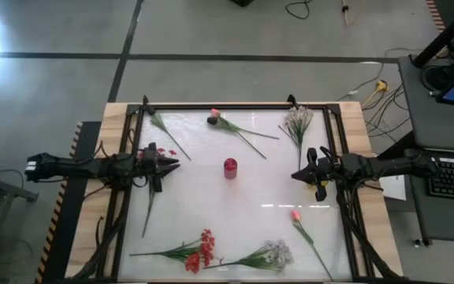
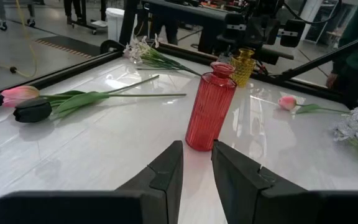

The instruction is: Sort flowers into vase by color

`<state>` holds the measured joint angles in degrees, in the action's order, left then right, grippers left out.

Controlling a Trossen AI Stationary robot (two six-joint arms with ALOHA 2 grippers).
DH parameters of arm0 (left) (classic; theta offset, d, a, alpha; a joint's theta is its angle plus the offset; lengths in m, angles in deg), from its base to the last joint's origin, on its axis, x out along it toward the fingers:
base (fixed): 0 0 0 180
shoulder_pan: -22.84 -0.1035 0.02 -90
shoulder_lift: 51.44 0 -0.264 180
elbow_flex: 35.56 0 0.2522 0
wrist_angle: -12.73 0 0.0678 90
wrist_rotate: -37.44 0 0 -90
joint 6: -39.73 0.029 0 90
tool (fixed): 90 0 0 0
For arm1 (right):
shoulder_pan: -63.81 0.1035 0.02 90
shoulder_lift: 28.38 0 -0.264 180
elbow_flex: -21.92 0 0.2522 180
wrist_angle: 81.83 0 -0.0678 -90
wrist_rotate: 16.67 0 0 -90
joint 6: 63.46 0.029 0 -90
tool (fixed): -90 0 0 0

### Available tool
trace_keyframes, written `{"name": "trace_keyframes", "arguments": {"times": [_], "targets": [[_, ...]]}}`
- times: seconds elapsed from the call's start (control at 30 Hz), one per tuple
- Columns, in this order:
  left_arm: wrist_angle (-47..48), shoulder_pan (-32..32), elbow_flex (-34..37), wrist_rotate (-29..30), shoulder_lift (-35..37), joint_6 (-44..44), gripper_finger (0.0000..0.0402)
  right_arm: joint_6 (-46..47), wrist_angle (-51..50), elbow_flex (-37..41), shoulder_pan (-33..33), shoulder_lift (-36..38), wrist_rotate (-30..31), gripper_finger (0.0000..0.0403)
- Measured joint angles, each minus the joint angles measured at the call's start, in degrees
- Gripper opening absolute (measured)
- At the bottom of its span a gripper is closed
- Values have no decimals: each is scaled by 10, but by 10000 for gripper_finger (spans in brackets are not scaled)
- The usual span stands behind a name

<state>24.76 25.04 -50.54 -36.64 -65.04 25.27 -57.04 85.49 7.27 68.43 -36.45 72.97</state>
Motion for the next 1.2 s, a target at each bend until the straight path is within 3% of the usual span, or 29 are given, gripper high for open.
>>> {"name": "trace_keyframes", "arguments": {"times": [0.73,0.8,0.9,1.03,1.2], "targets": [[0,0,0,0,0,0,75,-1,0,0,0,0,0,13],[0,0,0,0,0,0,75,-117,22,1,-1,-2,30,13],[0,0,0,0,0,0,75,-405,67,1,-1,-8,101,13],[0,0,0,0,0,0,75,-722,77,-4,-1,-6,109,13],[0,0,0,0,0,0,75,-930,96,-16,-1,-8,110,13]]}}
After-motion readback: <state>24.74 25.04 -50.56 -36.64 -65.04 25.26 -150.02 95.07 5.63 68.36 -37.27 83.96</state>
